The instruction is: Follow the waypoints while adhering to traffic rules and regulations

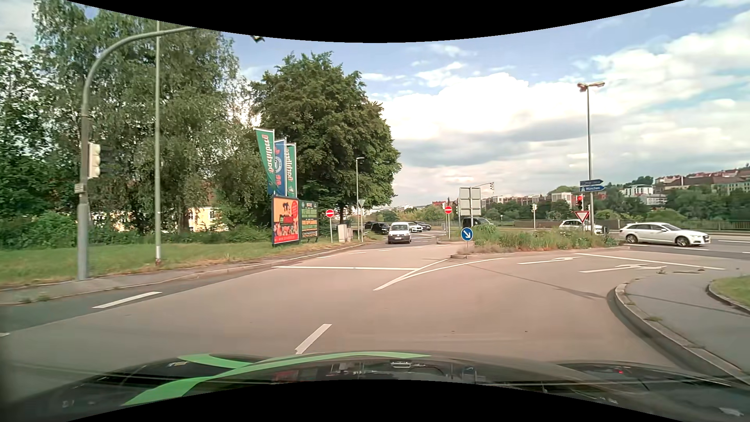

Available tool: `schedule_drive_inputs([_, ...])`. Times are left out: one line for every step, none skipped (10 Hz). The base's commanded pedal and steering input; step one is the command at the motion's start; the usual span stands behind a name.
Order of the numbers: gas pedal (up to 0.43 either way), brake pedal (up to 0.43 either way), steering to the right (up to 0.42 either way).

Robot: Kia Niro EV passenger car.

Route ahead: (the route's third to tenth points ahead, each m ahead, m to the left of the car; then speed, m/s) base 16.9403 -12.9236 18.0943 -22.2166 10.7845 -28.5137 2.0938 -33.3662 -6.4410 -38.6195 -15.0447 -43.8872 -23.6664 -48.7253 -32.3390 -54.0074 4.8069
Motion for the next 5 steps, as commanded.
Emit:
schedule_drive_inputs([0.047,0.0,0.203])
schedule_drive_inputs([0.039,0.0,0.204])
schedule_drive_inputs([0.028,0.0,0.21])
schedule_drive_inputs([0.02,0.0,0.216])
schedule_drive_inputs([0.0,0.0,0.221])
